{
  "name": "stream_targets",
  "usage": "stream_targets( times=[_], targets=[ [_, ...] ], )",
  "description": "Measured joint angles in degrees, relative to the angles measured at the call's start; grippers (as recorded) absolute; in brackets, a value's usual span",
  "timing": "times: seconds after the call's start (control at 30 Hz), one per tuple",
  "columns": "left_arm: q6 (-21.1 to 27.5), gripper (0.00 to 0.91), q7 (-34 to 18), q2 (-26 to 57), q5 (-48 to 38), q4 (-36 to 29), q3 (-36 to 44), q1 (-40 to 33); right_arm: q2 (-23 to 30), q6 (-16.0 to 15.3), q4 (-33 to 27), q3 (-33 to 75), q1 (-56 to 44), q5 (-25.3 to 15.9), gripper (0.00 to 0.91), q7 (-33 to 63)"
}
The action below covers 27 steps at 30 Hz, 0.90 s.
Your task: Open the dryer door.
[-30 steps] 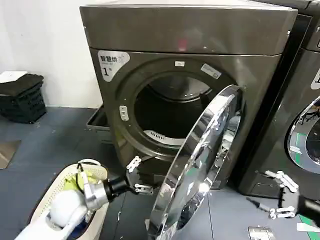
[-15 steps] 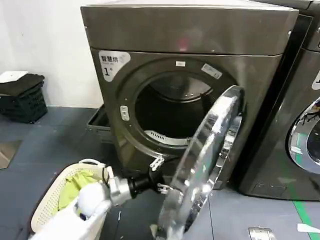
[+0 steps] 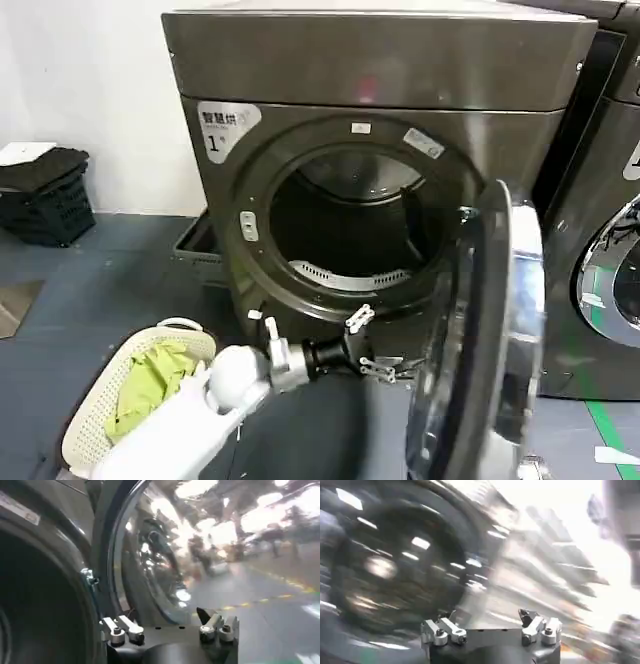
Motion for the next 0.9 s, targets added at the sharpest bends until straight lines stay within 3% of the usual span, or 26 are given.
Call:
stream_targets(
  times=[0.17, 0.4, 0.73, 0.9],
  targets=[
    [-0.01, 0.907, -0.5, -2.79, 0.31, 2.53, 2.95, -3.12, 2.6, -0.68, -3.17, 6.94, 0.48, -0.6, 0.907, 5.51],
    [0.31, 0.907, -1.8, -7.44, 1.08, 6.57, 6.88, -6.95, 4.84, 4.19, -9.25, 14.11, -1.53, -1.38, 0.907, 10.93],
    [0.48, 0.907, -2.54, -13.8, 1.48, 11.97, 10.54, -11.03, 7.14, 3.72, -14.03, 19.07, -3.44, -2.5, 0.907, 17.56],
    [0.48, 0.907, -2.85, -16.72, 2.11, 14.96, 11.79, -12.99, 7.82, 5.09, -15.74, 20.73, -4.67, -2.65, 0.907, 18.5]
  ],
)
